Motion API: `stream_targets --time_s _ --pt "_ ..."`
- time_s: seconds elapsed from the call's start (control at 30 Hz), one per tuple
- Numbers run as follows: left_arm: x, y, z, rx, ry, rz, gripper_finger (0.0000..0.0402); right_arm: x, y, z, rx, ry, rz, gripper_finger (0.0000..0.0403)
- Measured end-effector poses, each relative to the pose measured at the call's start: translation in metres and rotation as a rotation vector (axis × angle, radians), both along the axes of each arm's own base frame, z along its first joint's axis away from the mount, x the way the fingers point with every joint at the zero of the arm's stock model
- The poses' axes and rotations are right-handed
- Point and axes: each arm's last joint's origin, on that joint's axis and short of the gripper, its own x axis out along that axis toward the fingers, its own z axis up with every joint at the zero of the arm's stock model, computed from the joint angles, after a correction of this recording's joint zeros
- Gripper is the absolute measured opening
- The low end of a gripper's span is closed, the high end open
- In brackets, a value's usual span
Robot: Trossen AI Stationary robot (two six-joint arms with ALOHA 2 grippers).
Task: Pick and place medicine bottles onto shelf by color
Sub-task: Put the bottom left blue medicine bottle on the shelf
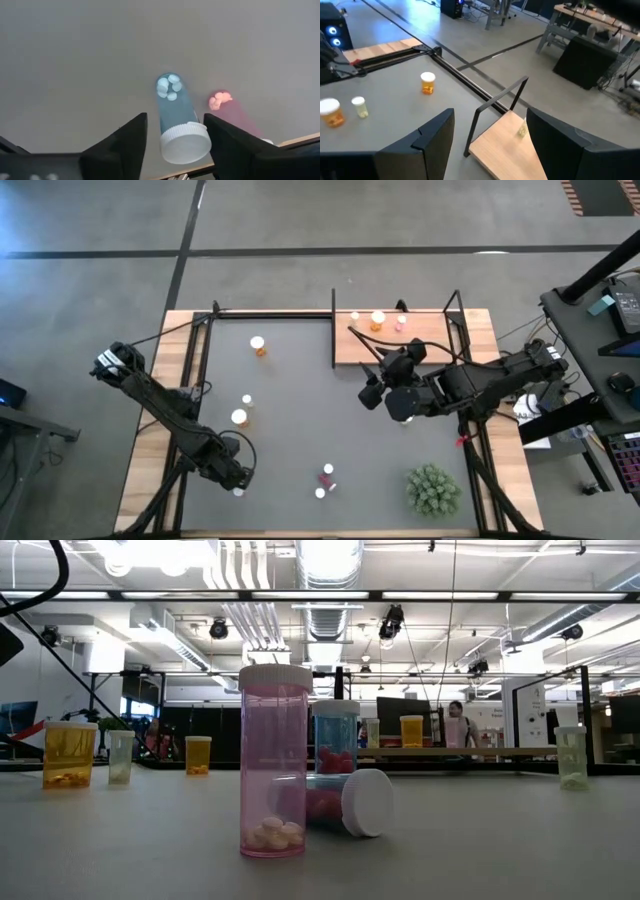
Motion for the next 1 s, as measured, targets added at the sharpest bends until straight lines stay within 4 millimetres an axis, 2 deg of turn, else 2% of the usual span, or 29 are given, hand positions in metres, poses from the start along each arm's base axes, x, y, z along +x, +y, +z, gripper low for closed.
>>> stream_targets --time_s 0.2,0.33,0.5,0.7,0.83,1.0 --pt "0.0 0.0 0.0 0.0 -0.001 0.001 0.0109 0.001 0.0 0.001 -0.048 0.043 0.032 0.0237" --pt "0.001 0.001 0.0 0.0 -0.001 0.005 0.0086 0.001 0.0 0.002 -0.084 0.066 0.033 0.0237" --pt "0.005 0.004 0.005 -0.013 -0.017 0.029 0.0095 0.0 -0.005 0.012 -0.102 0.03 -0.012 0.0237" --pt "0.012 0.016 0.013 0.011 -0.08 0.101 0.0103 -0.01 -0.021 0.032 -0.077 0.001 -0.027 0.0238" --pt "0.017 0.029 0.016 0.039 -0.083 0.163 0.009 -0.016 -0.033 0.036 -0.043 0.029 0.017 0.0238" --pt "0.034 0.048 0.028 0.066 -0.202 0.221 0.009 -0.025 -0.05 0.035 -0.051 0.102 -0.029 0.0238"
